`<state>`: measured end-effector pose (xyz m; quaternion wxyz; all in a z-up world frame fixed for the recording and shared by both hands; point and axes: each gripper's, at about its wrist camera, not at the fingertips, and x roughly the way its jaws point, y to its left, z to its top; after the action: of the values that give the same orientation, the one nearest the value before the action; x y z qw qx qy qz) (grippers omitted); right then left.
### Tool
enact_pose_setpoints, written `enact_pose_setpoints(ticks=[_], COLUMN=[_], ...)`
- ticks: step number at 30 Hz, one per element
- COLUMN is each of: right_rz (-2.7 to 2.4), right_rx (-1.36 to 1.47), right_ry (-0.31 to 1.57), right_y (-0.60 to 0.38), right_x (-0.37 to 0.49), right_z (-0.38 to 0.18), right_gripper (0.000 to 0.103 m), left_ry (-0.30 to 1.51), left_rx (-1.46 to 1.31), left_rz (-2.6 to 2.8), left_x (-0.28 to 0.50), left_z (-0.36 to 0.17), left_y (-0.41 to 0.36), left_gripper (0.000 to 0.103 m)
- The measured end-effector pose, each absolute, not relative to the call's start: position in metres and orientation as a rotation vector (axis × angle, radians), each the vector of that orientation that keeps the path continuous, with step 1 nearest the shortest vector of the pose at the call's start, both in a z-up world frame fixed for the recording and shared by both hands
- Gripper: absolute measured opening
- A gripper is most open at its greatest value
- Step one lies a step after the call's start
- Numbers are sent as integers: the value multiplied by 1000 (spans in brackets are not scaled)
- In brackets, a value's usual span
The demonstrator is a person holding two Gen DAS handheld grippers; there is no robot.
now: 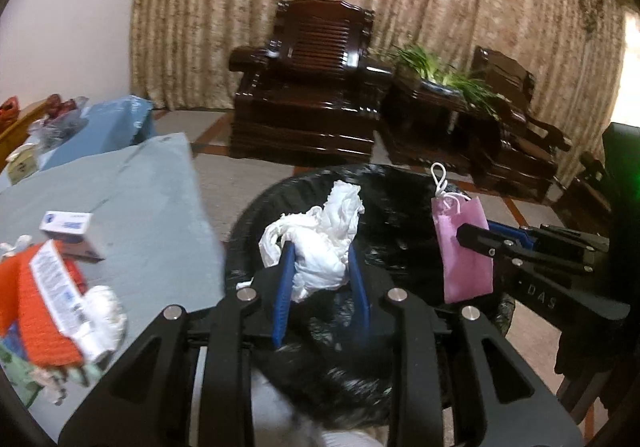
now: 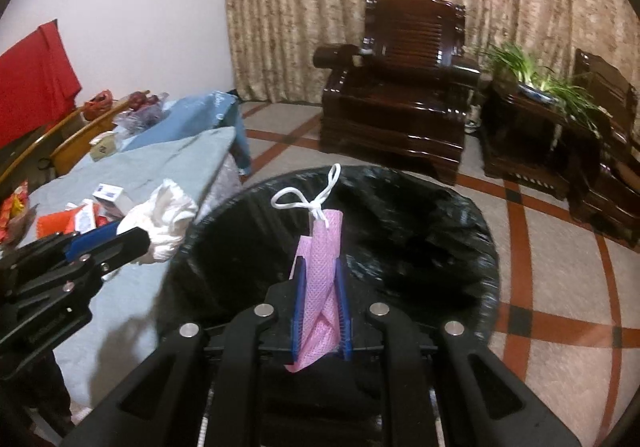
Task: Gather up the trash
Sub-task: 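Carry tissue and pink bag over the bin and open both grippers, then move both tools back over the table toward the orange net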
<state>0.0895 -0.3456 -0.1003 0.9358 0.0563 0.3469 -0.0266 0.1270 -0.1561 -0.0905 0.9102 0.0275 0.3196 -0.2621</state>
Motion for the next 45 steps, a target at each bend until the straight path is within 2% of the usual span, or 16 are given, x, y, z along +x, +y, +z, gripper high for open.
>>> enact_pose_setpoints(ticks=[2, 3, 5, 8, 10, 12, 14, 18, 32, 38, 45], right_rz=[-76, -85, -100, -107, -108, -110, -96, -43, 206, 262, 311], right_rx=[117, 119, 127, 131, 128, 126, 129, 145, 49, 25, -19], right_ry=[718, 718, 714, 704, 690, 663, 637, 621, 590, 619, 701], right_y=[-352, -354, -358, -359, -357, -354, -347, -331, -204, -160, -116], right_x=[87, 86, 83, 79, 78, 76, 76, 81, 119, 137, 154], right_z=[-103, -104, -105, -103, -100, -94, -89, -81, -77, -91, -127], right_gripper=[25, 31, 40, 52, 65, 88, 98, 97, 97, 97, 91], left_ry=[665, 672, 679, 683, 676, 650, 624, 592, 566, 578, 610], left_rx=[54, 56, 50, 52, 40, 38, 37, 24, 1, -5, -11], left_rz=[-559, -563, -567, -551, -529, -488, -438, -351, -48, 36, 82], left_x=[128, 130, 131, 130, 129, 126, 122, 118, 90, 90, 90], left_z=[-95, -98, -101, -102, -99, -93, -86, -71, -64, -71, -88], left_y=[-163, -166, -167, -159, -148, -133, -117, -78, 53, 90, 115], left_gripper=[36, 48, 61, 64, 69, 80, 87, 91, 92, 92, 91])
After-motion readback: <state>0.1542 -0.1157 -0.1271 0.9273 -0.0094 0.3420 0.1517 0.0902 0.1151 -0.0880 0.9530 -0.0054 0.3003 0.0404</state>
